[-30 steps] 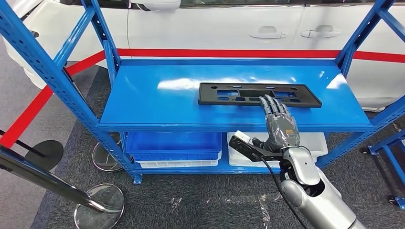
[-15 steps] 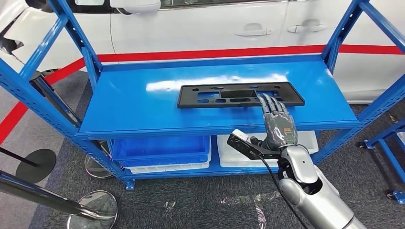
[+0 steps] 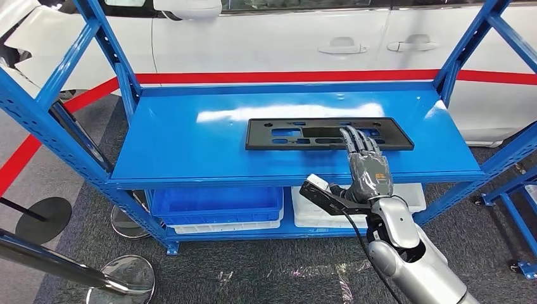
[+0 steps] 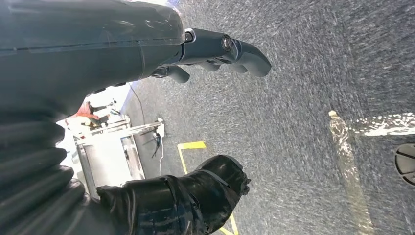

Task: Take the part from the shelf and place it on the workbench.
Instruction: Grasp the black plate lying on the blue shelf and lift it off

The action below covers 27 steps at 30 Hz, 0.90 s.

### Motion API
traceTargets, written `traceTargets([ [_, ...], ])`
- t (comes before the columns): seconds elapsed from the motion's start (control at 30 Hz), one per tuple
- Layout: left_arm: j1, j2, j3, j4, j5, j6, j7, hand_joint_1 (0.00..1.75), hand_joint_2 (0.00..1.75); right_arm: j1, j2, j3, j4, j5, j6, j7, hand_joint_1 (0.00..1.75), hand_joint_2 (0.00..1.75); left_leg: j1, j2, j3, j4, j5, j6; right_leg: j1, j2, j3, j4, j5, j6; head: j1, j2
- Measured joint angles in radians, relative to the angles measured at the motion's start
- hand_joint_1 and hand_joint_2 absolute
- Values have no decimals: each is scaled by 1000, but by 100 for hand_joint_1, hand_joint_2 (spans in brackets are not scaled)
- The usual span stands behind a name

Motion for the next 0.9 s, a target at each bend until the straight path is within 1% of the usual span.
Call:
traceTargets([
  [0.03, 0, 0, 0, 0, -1, 0, -1, 0, 175, 1, 0, 0, 0, 0, 0, 0, 0, 175, 2, 0, 2, 7, -8, -7, -2, -3, 24, -57, 27, 4, 1, 0],
  [0.07, 0, 0, 0, 0, -1, 1, -2, 0, 175, 3, 0, 0, 0, 1, 0, 0, 0, 175, 2, -1, 2, 16, -16, -14, -1, -5, 46, -104, 42, 2, 1, 0],
  [0.1, -1, 0, 0, 0, -2, 2, -2, 0, 175, 7, 0, 0, -1, 1, 0, 0, 0, 175, 1, 0, 1, 22, -22, -22, 1, -6, 58, -130, 44, -2, 1, 0],
  [0.13, 0, 0, 0, 0, -4, 3, -3, 0, 175, 12, 0, 0, -1, 2, 0, 1, 0, 175, -1, 0, -1, 25, -26, -28, 4, -6, 61, -136, 37, -8, 1, 0],
  [0.17, 0, 0, -1, 0, -7, 3, -4, 0, 175, 17, 0, 0, -2, 3, 1, 1, 0, 175, -1, 1, -1, 27, -29, -33, 6, -3, 63, -140, 35, -16, 0, 0],
  [0.2, 0, -1, -2, 0, -9, 3, -4, 0, 175, 21, 0, 0, -1, 4, 1, 1, 0, 175, 0, 3, -1, 26, -32, -38, 4, -2, 64, -141, 34, -23, -1, 0],
  [0.23, 0, -1, -3, 0, -12, 3, -4, 0, 175, 22, 0, 0, -1, 5, 1, 0, 0, 175, 1, 3, -3, 34, -40, -43, 3, 0, 68, -143, 33, -30, -2, 0],
  [0.27, -1, -2, -5, 0, -14, 2, -4, 0, 175, 22, 0, 0, -1, 6, 2, -1, 0, 175, 3, 4, -12, 58, -54, -47, 2, 0, 72, -146, 32, -36, -5, 0],
  [0.3, -2, -2, -7, 0, -15, 2, -4, 0, 175, 22, 0, 0, -1, 8, 2, -3, 0, 175, 3, 4, -33, 101, -75, -51, 1, 0, 76, -147, 30, -41, -7, 0],
  [0.33, -3, -2, -8, 0, -15, 2, -5, 0, 175, 21, 0, 0, 0, 10, 3, -5, 0, 175, 4, 3, -64, 161, -98, -53, 2, 0, 79, -148, 27, -45, -10, 0],
  [0.37, -3, -3, -11, 0, -16, 2, -6, 0, 175, 21, 1, 0, 2, 12, 4, -7, 0, 175, 4, 3, -103, 227, -119, -55, 4, 0, 82, -148, 25, -48, -11, 0],
  [0.4, -2, -3, -13, 0, -16, 2, -6, 0, 175, 21, 2, 0, 5, 15, 6, -9, 0, 175, 4, 3, -137, 279, -129, -55, 5, 1, 84, -148, 22, -51, -11, 0],
  [0.43, -1, -3, -15, 0, -17, 2, -7, 0, 175, 21, 4, 0, 7, 18, 7, -11, 0, 175, 4, 3, -159, 304, -123, -54, 6, 3, 87, -148, 19, -52, -11, 0],
  [0.47, 0, -3, -16, 0, -17, 2, -7, 0, 175, 21, 5, 0, 8, 21, 8, -12, 0, 175, 3, 3, -162, 289, -97, -52, 7, 6, 93, -148, 15, -52, -11, 0],
  [0.5, 1, -3, -17, 0, -17, 2, -7, 0, 175, 20, 7, 0, 9, 22, 8, -13, 0, 175, 3, 3, -145, 237, -55, -47, 8, 8, 100, -148, 10, -51, -11, 0],
  [0.53, 1, -2, -17, 0, -17, 2, -7, 0, 175, 20, 9, 0, 9, 23, 8, -13, 0, 175, 2, 1, -120, 169, -14, -42, 8, 10, 107, -148, 5, -49, -11, 0],
  [0.57, 2, -2, -18, 0, -17, 2, -7, 0, 175, 19, 11, 0, 10, 23, 8, -14, 0, 175, -1, 0, -93, 106, 14, -38, 10, 11, 112, -148, 0, -45, -11, 0],
  [0.6, 0, -2, -19, 0, -17, 2, -7, 0, 175, 17, 12, 0, 11, 24, 8, -15, 0, 175, -3, -2, -74, 64, 26, -34, 11, 11, 114, -148, -3, -41, -11, 0],
  [0.63, -1, -2, -20, 0, -17, 2, -8, 0, 175, 16, 13, 1, 13, 24, 9, -15, 0, 175, -6, -4, -65, 44, 24, -31, 11, 11, 114, -150, -5, -36, -11, 0],
  [0.67, -2, -2, -21, 0, -17, 2, -8, 0, 175, 14, 14, 1, 15, 24, 10, -15, 0, 175, -9, -5, -61, 37, 19, -28, 12, 11, 115, -153, -6, -30, -11, 0],
  [0.73, -3, -3, -23, 0, -17, 2, -10, 0, 175, 11, 18, 3, 18, 24, 14, -16, 0, 175, -6, -6, -51, 25, 18, -19, 11, 9, 119, -155, -10, -19, -10, 0],
  [0.77, -3, -4, -23, 0, -17, 2, -10, 0, 175, 9, 20, 4, 19, 24, 16, -16, 0, 175, -4, -6, -43, 17, 18, -13, 12, 7, 115, -141, -18, -15, -9, 0],
  [0.8, -3, -4, -23, 0, -17, 2, -10, 0, 175, 6, 21, 5, 20, 24, 17, -16, 0, 175, -1, -5, -35, 9, 18, -7, 12, 4, 98, -106, -35, -12, -7, 0],
  [0.83, -3, -4, -23, 0, -17, 2, -10, 0, 175, 4, 22, 6, 22, 24, 19, -16, 0, 175, -1, -5, -30, 6, 16, -3, 11, 2, 69, -52, -56, -11, -6, 0],
  [0.87, -3, -4, -23, 0, -17, 2, -10, 0, 175, 2, 23, 7, 24, 24, 20, -16, 0, 175, -2, -5, -27, 6, 13, 2, 11, 2, 30, 13, -77, -9, -4, 0],
  [0.9, -3, -4, -23, 0, -17, 2, -10, 0, 175, 1, 24, 8, 27, 24, 21, -16, 0, 175, -3, -5, -24, 6, 9, 5, 11, 2, -7, 69, -89, -8, -4, 0],
])
